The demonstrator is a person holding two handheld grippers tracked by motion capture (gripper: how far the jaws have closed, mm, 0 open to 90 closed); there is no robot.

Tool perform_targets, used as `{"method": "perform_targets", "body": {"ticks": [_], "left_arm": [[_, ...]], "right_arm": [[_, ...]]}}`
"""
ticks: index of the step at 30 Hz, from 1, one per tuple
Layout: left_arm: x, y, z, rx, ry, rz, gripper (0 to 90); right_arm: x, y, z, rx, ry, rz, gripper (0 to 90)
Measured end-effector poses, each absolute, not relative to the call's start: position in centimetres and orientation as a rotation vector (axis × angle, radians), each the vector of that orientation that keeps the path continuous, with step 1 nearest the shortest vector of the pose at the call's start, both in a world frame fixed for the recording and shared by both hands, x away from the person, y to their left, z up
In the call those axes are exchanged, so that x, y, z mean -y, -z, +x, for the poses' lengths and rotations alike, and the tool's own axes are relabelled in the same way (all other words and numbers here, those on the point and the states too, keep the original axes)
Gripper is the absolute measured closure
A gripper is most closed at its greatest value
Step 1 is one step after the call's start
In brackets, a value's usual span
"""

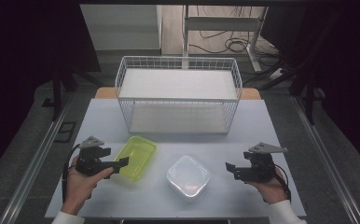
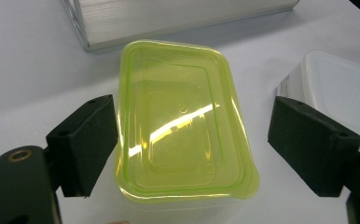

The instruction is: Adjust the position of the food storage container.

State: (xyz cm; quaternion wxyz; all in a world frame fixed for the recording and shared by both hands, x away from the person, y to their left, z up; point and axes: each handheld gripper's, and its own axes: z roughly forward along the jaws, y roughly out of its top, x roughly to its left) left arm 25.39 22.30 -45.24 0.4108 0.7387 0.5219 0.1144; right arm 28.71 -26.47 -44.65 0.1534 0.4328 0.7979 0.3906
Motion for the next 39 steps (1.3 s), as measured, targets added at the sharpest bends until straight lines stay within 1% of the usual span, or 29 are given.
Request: {"method": "perform_targets", "body": {"ticks": [11, 18, 25, 33, 39], "left_arm": [[-22.8, 45.2, 25.5, -1.334, -0.281, 1.846, 16.6], [-23.5, 45.5, 25.1, -1.357, -0.281, 1.844, 16.7], [-23.5, 45.5, 24.8, -1.370, -0.276, 1.853, 17.0], [-23.9, 45.6, 25.5, -1.407, -0.293, 1.849, 18.4], [-23.7, 45.5, 26.4, -1.404, -0.288, 1.878, 19.0]], "right_arm": [[26.7, 44.7, 29.1, -2.302, -1.090, 1.226, 16.6], [26.2, 45.3, 29.3, -2.345, -1.024, 1.203, 17.7], [25.6, 44.8, 29.4, -2.348, -1.030, 1.197, 17.9], [26.0, 45.3, 29.2, -2.353, -1.017, 1.223, 18.5], [26.1, 45.5, 29.2, -2.360, -1.005, 1.236, 18.5]]}}
